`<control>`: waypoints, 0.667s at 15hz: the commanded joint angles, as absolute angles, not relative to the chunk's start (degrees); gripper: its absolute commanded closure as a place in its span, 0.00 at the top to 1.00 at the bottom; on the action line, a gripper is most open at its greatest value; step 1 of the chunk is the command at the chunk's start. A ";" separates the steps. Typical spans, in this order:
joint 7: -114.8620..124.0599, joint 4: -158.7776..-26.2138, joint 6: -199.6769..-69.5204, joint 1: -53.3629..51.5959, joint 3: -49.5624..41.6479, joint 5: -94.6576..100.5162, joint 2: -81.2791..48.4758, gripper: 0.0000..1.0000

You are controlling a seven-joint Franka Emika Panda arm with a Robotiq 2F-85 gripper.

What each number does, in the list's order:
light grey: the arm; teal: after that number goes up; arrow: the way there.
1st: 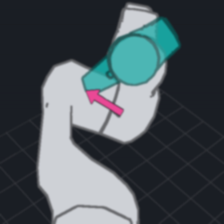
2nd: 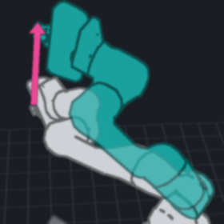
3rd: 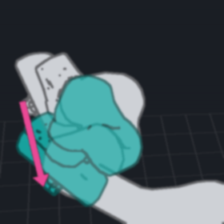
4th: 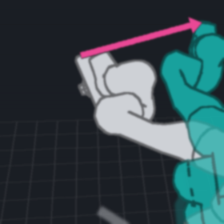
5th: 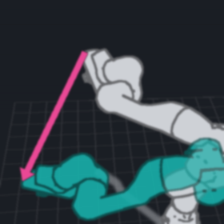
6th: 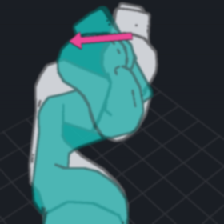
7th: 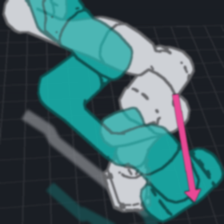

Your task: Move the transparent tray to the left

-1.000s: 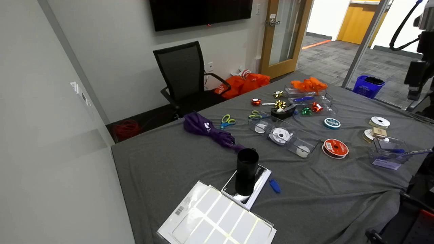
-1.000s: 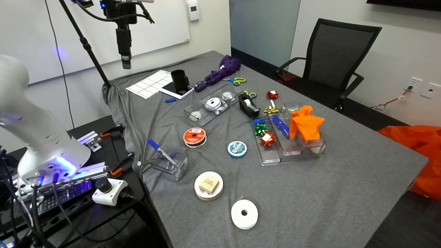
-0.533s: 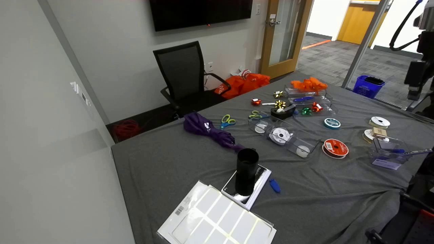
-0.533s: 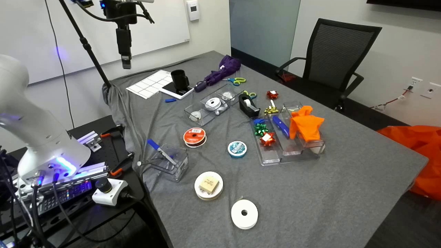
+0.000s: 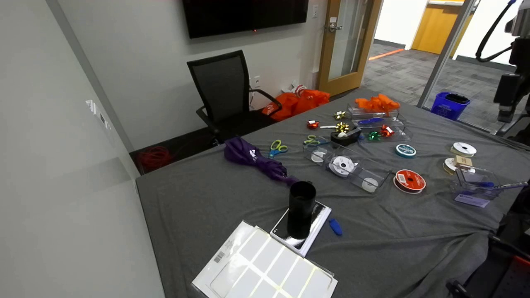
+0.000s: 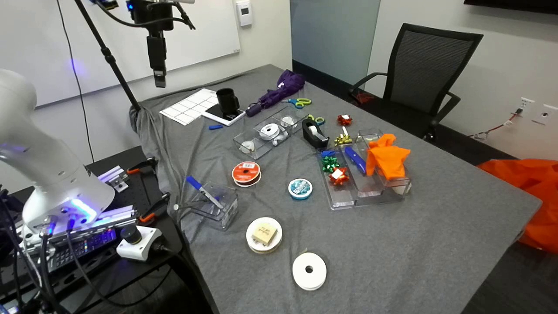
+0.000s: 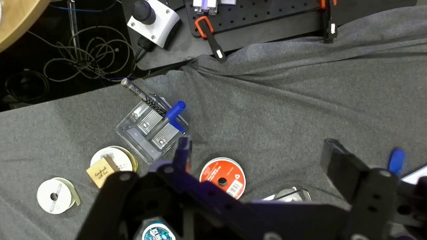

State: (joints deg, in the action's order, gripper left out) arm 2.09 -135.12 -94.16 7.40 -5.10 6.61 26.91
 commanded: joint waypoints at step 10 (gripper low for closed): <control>2.64 -135.05 -94.22 7.16 -5.13 6.36 26.75 1.00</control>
State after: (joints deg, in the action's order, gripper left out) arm 2.09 -135.12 -94.16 7.40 -5.10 6.61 26.91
